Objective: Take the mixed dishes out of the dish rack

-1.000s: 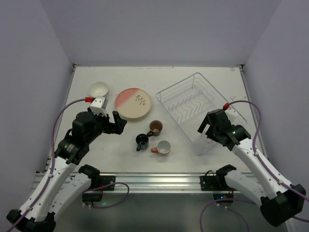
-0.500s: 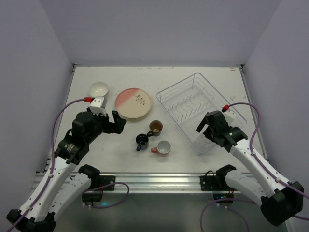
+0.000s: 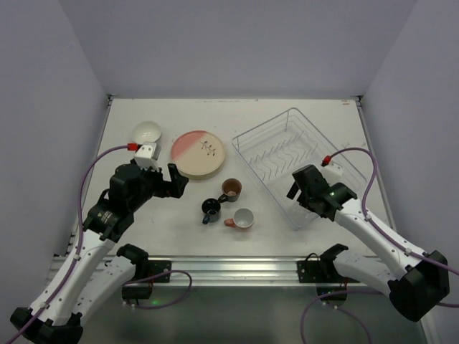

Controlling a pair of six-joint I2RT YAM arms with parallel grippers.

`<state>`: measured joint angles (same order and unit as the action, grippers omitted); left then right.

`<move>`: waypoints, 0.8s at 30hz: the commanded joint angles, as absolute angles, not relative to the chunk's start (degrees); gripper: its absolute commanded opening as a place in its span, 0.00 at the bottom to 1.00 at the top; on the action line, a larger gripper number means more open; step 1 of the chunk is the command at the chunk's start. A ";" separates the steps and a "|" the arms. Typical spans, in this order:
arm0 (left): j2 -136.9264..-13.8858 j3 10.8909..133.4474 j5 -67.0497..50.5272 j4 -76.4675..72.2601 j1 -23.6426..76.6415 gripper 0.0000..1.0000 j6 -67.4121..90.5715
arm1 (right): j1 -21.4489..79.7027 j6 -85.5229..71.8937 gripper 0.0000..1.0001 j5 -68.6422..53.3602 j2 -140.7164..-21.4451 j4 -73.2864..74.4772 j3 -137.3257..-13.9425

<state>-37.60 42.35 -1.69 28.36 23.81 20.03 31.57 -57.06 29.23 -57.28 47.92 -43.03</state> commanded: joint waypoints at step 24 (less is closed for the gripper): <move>-37.53 42.54 -0.35 27.07 24.17 1.00 20.65 | 33.93 -60.91 0.73 33.40 -59.15 50.28 -44.65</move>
